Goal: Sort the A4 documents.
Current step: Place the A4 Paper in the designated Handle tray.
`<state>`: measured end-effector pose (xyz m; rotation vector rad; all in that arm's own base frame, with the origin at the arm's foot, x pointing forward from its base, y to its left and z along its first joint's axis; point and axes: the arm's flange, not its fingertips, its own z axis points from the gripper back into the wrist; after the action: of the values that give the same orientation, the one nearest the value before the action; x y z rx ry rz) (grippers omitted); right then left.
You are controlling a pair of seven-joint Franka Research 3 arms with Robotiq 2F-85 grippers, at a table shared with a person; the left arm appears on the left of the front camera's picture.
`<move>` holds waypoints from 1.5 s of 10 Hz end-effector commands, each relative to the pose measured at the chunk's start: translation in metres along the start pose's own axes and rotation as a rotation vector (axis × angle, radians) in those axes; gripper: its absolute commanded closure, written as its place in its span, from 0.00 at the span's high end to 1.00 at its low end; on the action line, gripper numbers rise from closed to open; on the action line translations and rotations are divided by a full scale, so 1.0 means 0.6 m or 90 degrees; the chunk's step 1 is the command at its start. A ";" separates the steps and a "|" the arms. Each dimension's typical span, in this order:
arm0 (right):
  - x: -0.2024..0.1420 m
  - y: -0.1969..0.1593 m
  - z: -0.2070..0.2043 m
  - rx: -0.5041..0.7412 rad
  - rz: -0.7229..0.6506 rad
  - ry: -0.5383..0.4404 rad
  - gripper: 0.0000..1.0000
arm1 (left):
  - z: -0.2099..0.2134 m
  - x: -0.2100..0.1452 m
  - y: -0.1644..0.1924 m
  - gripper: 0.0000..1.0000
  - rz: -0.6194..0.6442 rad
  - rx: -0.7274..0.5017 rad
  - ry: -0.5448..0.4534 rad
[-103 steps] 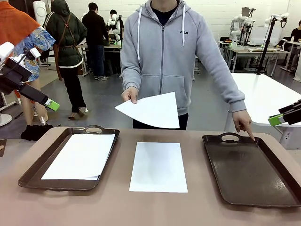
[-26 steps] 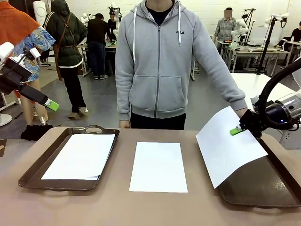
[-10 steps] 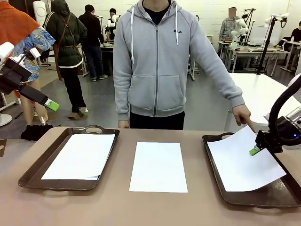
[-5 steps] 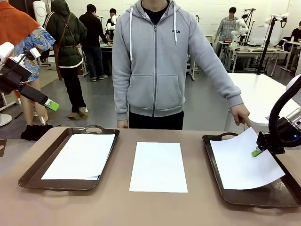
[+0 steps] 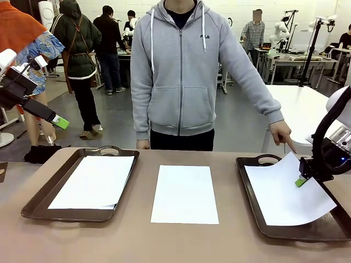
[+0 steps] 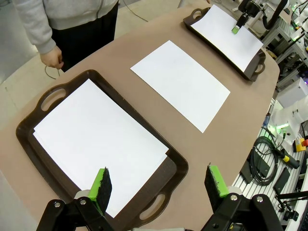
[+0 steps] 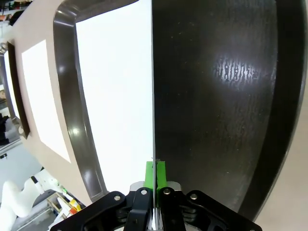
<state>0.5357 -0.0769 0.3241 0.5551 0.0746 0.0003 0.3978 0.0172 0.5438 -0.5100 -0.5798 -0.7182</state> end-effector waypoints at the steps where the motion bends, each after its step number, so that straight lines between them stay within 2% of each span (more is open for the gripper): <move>1: 0.003 0.017 -0.001 -0.016 0.004 0.016 0.01 | 0.001 -0.001 0.001 1.00 -0.005 -0.009 -0.009; 5: 0.004 0.016 -0.004 -0.026 -0.016 0.011 0.03 | 0.001 -0.001 0.001 1.00 -0.005 -0.009 -0.009; 6: 0.002 0.014 -0.005 -0.025 -0.015 0.008 0.20 | 0.001 -0.001 0.001 1.00 -0.005 -0.009 -0.009; 7: 0.001 0.012 -0.005 -0.023 -0.017 0.004 0.22 | 0.001 -0.001 0.001 1.00 -0.005 -0.009 -0.009; 8: -0.001 0.011 -0.006 -0.027 -0.020 0.001 0.38 | 0.001 -0.001 0.001 1.00 -0.005 -0.009 -0.009; 9: -0.004 0.007 -0.008 -0.039 -0.026 0.002 0.24 | 0.001 -0.001 0.001 1.00 -0.005 -0.009 -0.009; 10: -0.006 0.005 -0.008 -0.046 -0.029 0.001 0.57 | 0.001 -0.001 0.001 1.00 -0.005 -0.009 -0.009; 11: -0.010 0.001 -0.003 -0.064 -0.033 0.000 0.43 | 0.001 -0.001 0.001 1.00 -0.005 -0.009 -0.009; 12: -0.014 -0.005 0.002 -0.075 -0.042 -0.003 0.76 | 0.001 -0.001 0.001 1.00 -0.005 -0.009 -0.009; 13: -0.019 -0.009 0.007 -0.076 -0.046 -0.007 0.62 | 0.001 -0.001 0.001 1.00 -0.005 -0.009 -0.009; 14: -0.023 -0.011 0.012 -0.080 -0.049 -0.012 0.95 | 0.001 -0.001 0.001 1.00 -0.005 -0.009 -0.009; 15: -0.026 -0.012 0.018 -0.084 -0.052 -0.018 0.80 | 0.001 -0.001 0.001 1.00 -0.005 -0.009 -0.009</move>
<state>0.5291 -0.0904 0.3272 0.4585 0.0733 -0.0548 0.3977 0.0171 0.5438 -0.5101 -0.5797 -0.7183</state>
